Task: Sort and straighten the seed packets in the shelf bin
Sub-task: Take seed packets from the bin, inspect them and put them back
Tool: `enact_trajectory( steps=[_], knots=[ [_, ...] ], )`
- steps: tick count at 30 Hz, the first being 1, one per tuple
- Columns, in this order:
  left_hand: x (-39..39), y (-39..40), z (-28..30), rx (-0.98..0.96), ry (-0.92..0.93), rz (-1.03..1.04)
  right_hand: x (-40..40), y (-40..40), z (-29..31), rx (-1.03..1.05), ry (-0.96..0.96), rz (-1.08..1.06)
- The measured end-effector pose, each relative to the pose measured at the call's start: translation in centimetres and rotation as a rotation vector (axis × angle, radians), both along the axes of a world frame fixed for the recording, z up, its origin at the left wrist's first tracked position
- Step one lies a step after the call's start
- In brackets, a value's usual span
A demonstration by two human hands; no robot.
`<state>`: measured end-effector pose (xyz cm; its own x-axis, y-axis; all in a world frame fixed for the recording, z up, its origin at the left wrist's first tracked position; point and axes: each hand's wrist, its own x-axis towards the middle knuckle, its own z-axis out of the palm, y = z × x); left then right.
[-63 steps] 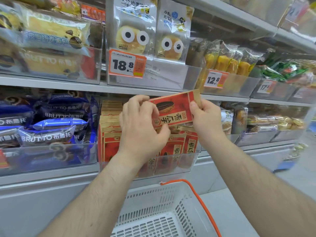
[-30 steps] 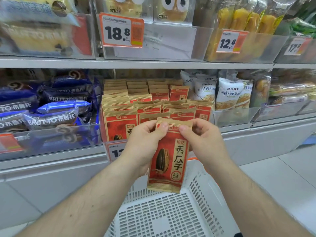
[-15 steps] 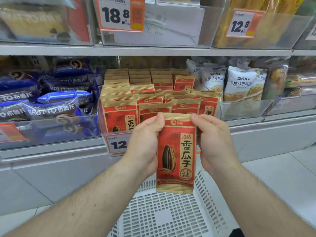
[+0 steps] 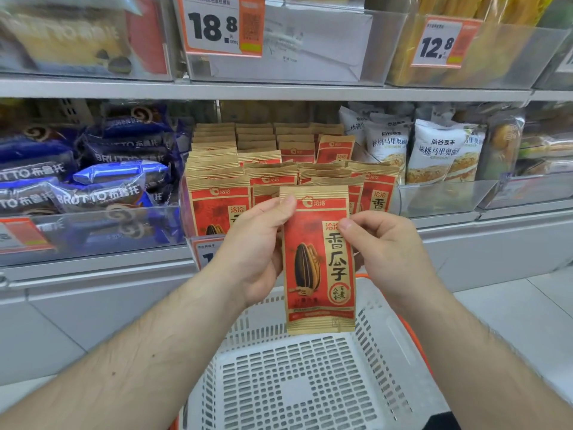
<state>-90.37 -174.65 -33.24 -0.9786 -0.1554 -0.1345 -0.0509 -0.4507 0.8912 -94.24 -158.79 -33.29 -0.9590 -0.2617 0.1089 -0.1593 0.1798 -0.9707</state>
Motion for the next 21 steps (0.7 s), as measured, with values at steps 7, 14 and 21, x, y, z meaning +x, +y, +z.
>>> enact_trajectory(
  steps=[7, 14, 21],
  knots=[
    [0.1, 0.0, -0.6, -0.054, -0.007, -0.08, -0.4, 0.1, -0.1, -0.104, -0.025, -0.062],
    [-0.2, -0.4, -0.3, 0.002, 0.027, -0.009, -0.6, 1.3, 0.2, 0.059, -0.196, 0.24],
    [0.0, -0.7, -0.4, -0.115, -0.003, -0.135, -0.8, 1.7, 0.2, -0.129, -0.186, 0.226]
  ],
)
